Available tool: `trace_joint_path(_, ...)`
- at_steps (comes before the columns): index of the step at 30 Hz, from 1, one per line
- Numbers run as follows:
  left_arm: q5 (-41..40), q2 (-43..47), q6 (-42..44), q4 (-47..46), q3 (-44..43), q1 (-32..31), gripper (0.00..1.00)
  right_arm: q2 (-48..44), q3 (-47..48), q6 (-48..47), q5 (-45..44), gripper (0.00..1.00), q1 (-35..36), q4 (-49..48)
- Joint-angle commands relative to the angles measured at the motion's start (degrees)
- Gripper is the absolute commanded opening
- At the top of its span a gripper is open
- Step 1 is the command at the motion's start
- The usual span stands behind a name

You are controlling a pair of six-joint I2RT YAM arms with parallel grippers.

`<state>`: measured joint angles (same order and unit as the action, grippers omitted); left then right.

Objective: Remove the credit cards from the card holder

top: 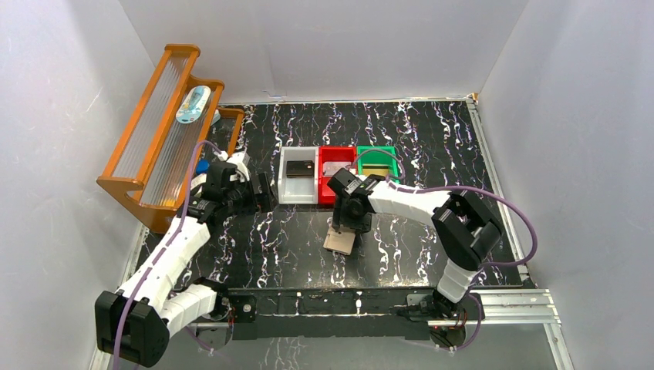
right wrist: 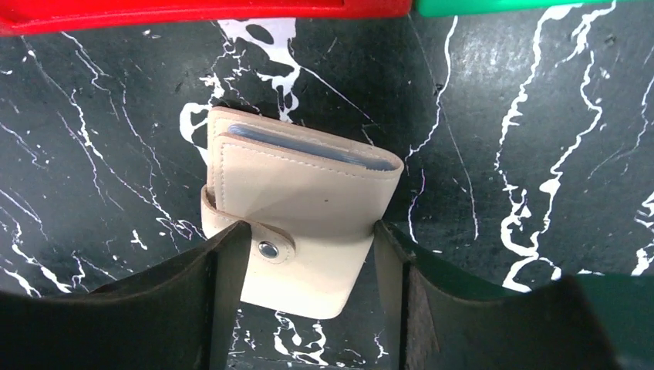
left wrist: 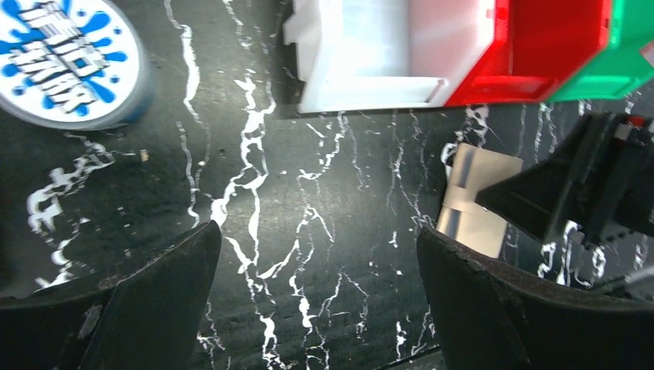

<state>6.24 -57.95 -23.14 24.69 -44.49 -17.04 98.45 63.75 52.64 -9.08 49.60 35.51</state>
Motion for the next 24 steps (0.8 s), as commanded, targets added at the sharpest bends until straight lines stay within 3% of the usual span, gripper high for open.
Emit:
trace_joint_path(1, 9.8, 0.3, 0.7, -3.4, 1.2, 0.2, 0.98, -0.1, -3.0, -1.1, 3.3, 0.65, 0.4, -4.8)
trace_joint_path(3, 13.7, 0.2, 0.6, -4.8, 2.0, 0.2, 0.98, -1.0, -4.6, -3.3, 5.8, 0.58, 0.9, -8.2)
trace_joint_path(8, 23.1, -1.0, -1.7, -8.0, 4.3, 0.0, 0.92, -4.5, -10.3, -9.8, 12.5, 0.59, 4.0, -17.0)
trace_joint_path(11, 24.4, -1.7, -3.0, -8.2, 5.4, -1.2, 0.88, -5.4, -11.6, -10.6, 11.0, 0.6, 6.4, -16.5)
trace_joint_path(19, 15.2, -3.8, -7.0, -7.6, 6.5, -7.7, 0.81, -17.9, -13.0, -11.1, 4.7, 0.76, 6.8, -20.0)
trace_joint_path(24, 7.0, -4.7, -12.6, -8.2, 5.8, -10.5, 0.78, -24.4, -17.2, -6.8, 0.7, 0.76, 4.5, -19.9)
